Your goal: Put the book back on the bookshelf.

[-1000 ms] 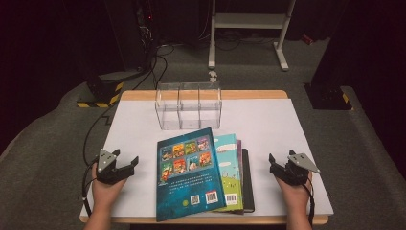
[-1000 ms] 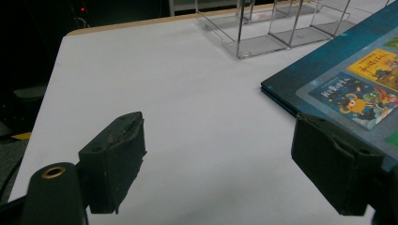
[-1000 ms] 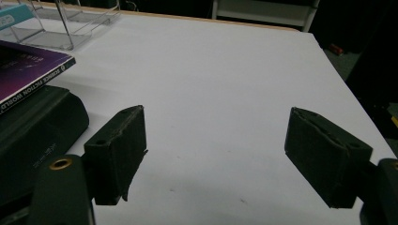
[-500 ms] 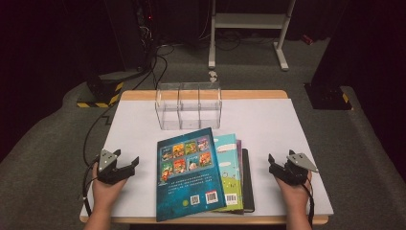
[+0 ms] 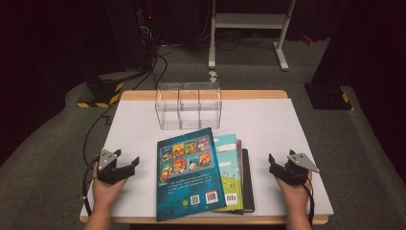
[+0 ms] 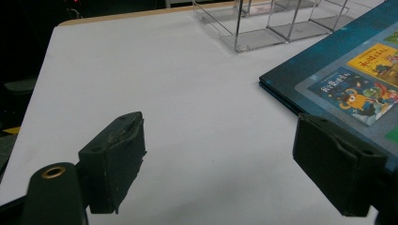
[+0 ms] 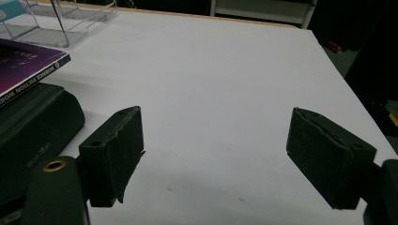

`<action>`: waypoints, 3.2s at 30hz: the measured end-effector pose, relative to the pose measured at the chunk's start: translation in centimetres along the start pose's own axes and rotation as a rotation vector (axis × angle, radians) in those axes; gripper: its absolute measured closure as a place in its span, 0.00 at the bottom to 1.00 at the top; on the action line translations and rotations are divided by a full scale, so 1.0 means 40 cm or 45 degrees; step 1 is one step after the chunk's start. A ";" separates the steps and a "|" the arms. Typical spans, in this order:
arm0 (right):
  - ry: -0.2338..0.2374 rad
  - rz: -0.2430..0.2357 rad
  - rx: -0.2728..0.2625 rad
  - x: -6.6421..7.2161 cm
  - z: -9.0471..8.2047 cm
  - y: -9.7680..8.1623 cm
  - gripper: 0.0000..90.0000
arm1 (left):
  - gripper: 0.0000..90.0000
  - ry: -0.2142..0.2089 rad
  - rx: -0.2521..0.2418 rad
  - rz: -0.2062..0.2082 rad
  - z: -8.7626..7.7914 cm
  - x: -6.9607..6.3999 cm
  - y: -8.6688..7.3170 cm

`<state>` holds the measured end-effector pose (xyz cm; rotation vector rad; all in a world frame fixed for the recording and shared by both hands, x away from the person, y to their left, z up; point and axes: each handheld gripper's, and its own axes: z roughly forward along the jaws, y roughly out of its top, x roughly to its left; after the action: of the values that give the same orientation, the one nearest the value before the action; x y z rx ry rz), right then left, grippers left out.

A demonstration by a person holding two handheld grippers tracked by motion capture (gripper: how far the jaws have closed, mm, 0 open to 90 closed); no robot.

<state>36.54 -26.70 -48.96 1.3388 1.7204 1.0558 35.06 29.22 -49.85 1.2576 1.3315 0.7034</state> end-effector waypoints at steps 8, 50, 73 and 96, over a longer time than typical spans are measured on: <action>-0.001 -0.004 -0.017 0.002 -0.003 0.001 0.20 | 0.19 -0.012 -0.008 0.003 -0.004 -0.003 0.006; 0.445 -0.212 -0.058 0.244 -0.088 0.098 0.20 | 0.14 -0.302 0.409 -0.209 0.007 -0.223 -0.068; 0.563 -0.201 0.020 0.292 -0.090 0.098 0.17 | 0.10 -0.282 0.444 -0.253 0.015 -0.233 -0.068; 0.561 -0.134 0.069 0.285 -0.090 0.100 0.16 | 0.13 -0.347 0.423 -0.200 0.027 -0.298 -0.069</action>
<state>32.48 -15.69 -44.35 1.0860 2.1256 1.3219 33.12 17.11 -48.93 1.4340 1.3345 0.1939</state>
